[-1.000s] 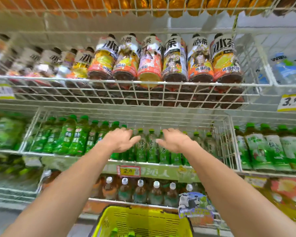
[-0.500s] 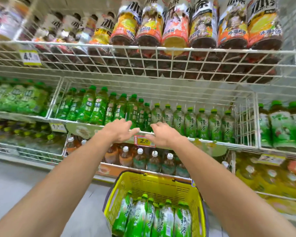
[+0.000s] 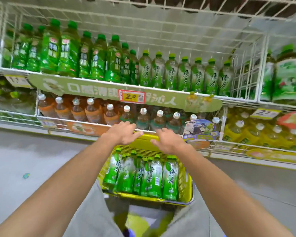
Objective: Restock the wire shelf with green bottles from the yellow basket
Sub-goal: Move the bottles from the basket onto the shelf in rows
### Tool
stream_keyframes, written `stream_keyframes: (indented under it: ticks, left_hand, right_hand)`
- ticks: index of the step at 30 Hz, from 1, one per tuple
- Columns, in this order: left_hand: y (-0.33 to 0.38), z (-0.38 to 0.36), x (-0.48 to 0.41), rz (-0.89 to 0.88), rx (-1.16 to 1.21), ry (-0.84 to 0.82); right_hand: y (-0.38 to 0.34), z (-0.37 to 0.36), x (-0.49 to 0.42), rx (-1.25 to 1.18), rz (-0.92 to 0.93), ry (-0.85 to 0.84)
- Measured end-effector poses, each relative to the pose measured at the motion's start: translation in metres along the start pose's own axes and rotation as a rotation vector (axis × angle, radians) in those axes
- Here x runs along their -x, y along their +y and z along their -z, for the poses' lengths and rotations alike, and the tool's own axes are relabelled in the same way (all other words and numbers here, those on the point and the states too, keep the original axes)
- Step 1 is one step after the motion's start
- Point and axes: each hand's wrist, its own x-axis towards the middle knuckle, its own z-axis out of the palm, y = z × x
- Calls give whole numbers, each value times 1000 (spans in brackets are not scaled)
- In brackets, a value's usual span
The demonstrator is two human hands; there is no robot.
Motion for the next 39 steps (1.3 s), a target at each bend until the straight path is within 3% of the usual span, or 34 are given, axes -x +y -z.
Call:
stream_keyframes:
  ticks: [6, 13, 26, 34, 39]
  left_hand:
    - [-16, -97, -20, 37, 41, -206]
    - [-13, -164, -32, 73, 94, -251]
    - [-10, -177, -42, 281, 375, -208]
    - [-11, -175, -50, 369, 475, -243]
    - [-5, -177, -50, 428, 476, -203]
  right_hand:
    - [4, -90, -7, -71, -116, -175]
    - [1, -144, -13, -101, -264, -231]
    - [13, -138, -44, -30, -372, -179]
    - [12, -138, -47, -136, -429, -214]
    - [-3, -152, -55, -351, -408, -292]
